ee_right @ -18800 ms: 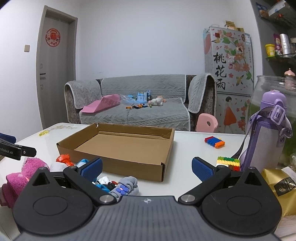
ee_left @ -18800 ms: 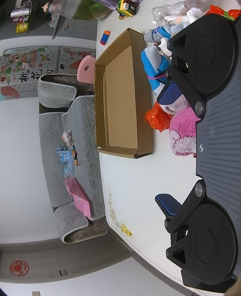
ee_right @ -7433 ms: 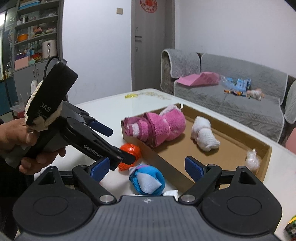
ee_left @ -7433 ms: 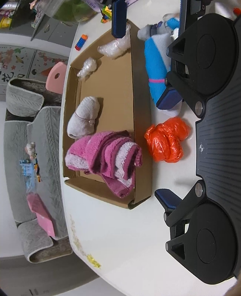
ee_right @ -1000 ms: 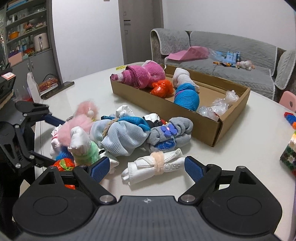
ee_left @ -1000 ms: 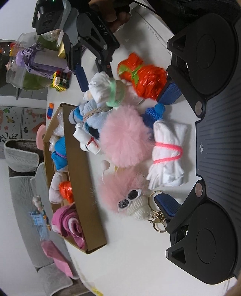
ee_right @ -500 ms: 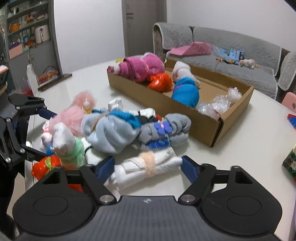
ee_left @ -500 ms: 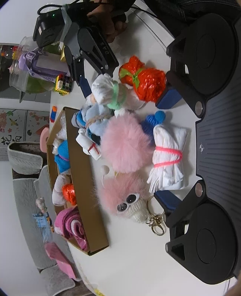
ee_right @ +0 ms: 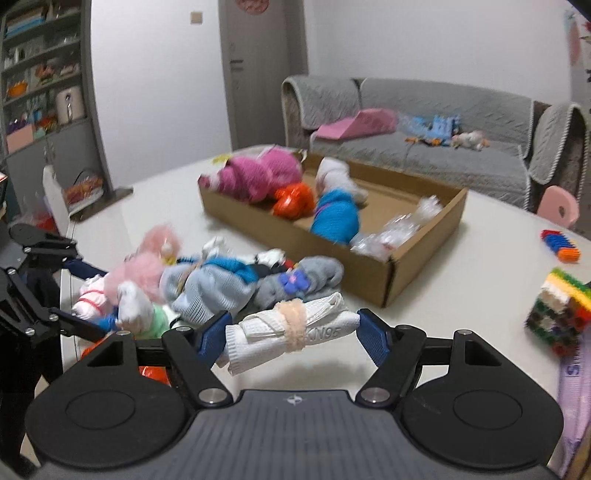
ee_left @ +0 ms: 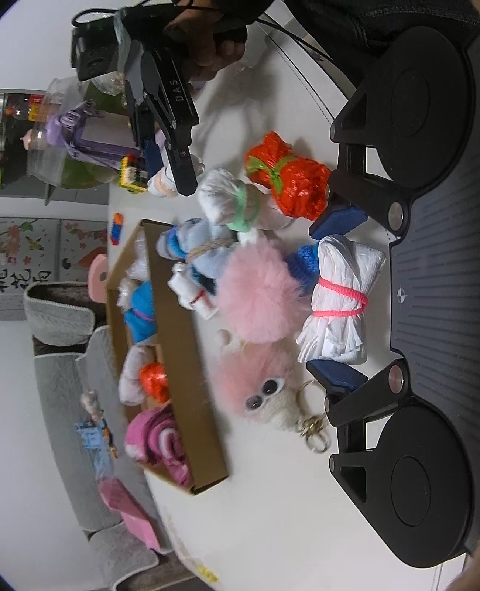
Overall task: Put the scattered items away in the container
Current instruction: 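Lift the pink-tied bundle with the left gripper while the right grasps the peach-tied white bundle, then carry both white bundles over the box and open both grippers to drop them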
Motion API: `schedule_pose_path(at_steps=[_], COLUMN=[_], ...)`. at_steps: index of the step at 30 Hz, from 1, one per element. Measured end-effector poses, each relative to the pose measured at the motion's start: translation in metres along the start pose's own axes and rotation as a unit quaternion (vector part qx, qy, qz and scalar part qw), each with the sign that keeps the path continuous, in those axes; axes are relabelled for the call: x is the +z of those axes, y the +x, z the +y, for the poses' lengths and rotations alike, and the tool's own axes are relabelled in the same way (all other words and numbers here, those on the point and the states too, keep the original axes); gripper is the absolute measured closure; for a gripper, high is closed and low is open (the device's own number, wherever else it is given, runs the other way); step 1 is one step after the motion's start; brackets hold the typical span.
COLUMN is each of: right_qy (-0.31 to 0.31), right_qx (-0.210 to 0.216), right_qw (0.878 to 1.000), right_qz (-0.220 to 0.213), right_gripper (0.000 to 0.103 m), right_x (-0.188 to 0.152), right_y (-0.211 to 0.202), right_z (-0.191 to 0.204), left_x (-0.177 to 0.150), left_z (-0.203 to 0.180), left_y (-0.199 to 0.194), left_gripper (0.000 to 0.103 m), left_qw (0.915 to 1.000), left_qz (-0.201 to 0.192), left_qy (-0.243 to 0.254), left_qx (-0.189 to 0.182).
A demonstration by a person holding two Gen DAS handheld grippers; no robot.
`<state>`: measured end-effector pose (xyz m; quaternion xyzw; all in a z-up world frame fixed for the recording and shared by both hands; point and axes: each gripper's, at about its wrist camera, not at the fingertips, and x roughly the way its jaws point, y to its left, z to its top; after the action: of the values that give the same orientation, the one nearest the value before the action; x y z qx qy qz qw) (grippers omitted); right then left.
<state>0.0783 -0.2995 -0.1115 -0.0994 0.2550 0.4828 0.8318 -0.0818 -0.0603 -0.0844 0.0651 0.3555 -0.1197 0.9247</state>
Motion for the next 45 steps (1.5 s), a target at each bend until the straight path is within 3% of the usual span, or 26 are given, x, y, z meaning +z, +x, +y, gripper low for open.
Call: schedule_pose_path(at_steps=[6, 12, 18, 21, 26, 31, 40, 45], right_qy=[0.005, 0.009, 0.002, -0.005, -0.015, -0.02, -0.027, -0.03], right_qx=[-0.012, -0.025, -0.051, -0.061, -0.07, -0.075, -0.071, -0.074], right_qw=[0.999, 0.996, 0.994, 0.994, 0.995, 0.995, 0.997, 0.997], right_qz=[-0.044, -0.088, -0.092, -0.088, -0.075, -0.055, -0.011, 0.019], right_gripper=[0.033, 0.033, 0.033, 0.033, 0.033, 0.033, 0.033, 0.033], right_x=[0.014, 0.041, 0.081, 0.103, 0.132, 0.142, 0.141, 0.135], right_y=[-0.012, -0.025, -0.017, -0.005, 0.026, 0.057, 0.105, 0.129], right_z=[0.0, -0.001, -0.015, -0.024, -0.038, -0.05, -0.062, -0.069], left_x=[0.023, 0.068, 0.129, 0.166, 0.217, 0.254, 0.267, 0.267], left_z=[0.012, 0.04, 0.064, 0.078, 0.095, 0.111, 0.15, 0.165], left_y=[-0.029, -0.049, -0.043, -0.03, 0.006, 0.064, 0.175, 0.207], left_gripper=[0.028, 0.028, 0.028, 0.028, 0.028, 0.028, 0.029, 0.029], left_qw=[0.9995, 0.9976, 0.9938, 0.9925, 0.9917, 0.9924, 0.9929, 0.9913], left_qz=[-0.028, -0.059, -0.089, -0.105, -0.105, -0.081, 0.007, 0.03], left_qy=[0.0, -0.006, 0.006, -0.002, -0.009, -0.008, -0.006, -0.008], left_qx=[0.013, 0.036, 0.065, 0.063, 0.073, 0.093, 0.119, 0.128])
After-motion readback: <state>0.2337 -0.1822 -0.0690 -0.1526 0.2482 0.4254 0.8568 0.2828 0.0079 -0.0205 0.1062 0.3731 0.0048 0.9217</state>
